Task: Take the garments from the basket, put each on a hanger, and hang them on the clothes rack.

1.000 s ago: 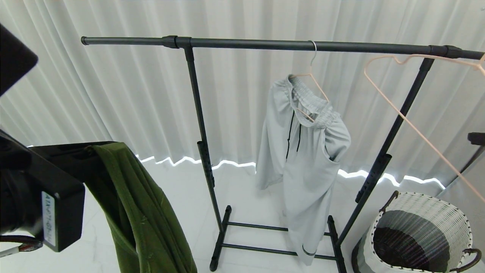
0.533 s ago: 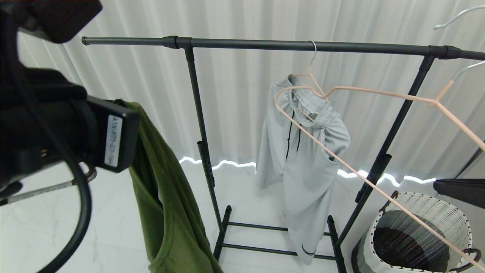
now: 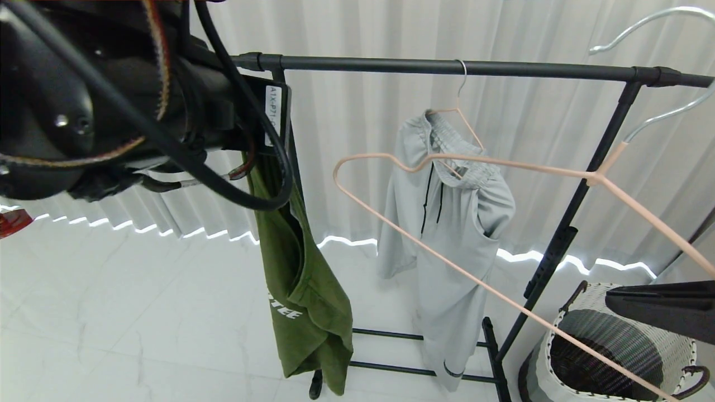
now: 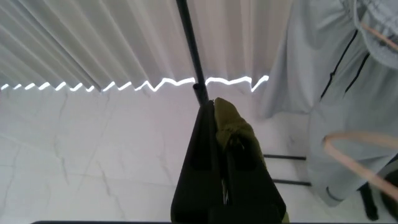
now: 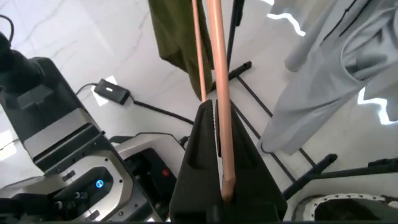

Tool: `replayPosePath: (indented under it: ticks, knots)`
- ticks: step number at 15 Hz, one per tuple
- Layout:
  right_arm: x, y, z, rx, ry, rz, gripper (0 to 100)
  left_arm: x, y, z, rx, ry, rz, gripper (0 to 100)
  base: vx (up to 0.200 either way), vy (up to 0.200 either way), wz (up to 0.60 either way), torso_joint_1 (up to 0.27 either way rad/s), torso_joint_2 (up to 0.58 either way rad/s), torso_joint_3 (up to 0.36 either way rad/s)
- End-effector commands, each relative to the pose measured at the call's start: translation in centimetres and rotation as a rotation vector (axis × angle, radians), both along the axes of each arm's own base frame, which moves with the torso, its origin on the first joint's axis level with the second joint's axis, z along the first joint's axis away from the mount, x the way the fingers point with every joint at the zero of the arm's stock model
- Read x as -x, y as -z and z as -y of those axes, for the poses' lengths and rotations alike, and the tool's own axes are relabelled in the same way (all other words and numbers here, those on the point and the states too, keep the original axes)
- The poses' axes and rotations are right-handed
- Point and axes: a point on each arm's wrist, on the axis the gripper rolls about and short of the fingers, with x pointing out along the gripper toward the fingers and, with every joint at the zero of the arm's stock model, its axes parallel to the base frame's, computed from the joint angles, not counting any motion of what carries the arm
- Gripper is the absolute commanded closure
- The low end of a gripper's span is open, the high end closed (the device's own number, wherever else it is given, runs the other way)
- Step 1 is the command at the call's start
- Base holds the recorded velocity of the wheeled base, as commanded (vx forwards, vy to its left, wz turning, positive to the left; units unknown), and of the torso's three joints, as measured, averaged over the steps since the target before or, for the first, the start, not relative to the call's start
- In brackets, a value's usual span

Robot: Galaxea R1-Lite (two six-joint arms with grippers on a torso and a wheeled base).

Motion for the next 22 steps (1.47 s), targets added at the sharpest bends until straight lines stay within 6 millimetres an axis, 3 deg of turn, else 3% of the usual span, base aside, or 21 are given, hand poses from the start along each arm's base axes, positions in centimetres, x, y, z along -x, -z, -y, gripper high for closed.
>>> replayPosePath:
  ticks: [1,22]
  knots:
    - [-0.6,0.4,-1.0,0.027,-0.009,-0.013,100,-1.1,0.3,1.4,-0.001,0.002,-0.006,100,0.000,0.000,0.00,0.000,0.00,0.000]
    - [0.4,0.0,-1.4,-0.010,-0.093,0.015,100,-1.5,0.7,1.6,-0.010,-0.008,-0.013,100,0.000,0.000,0.00,0.000,0.00,0.000]
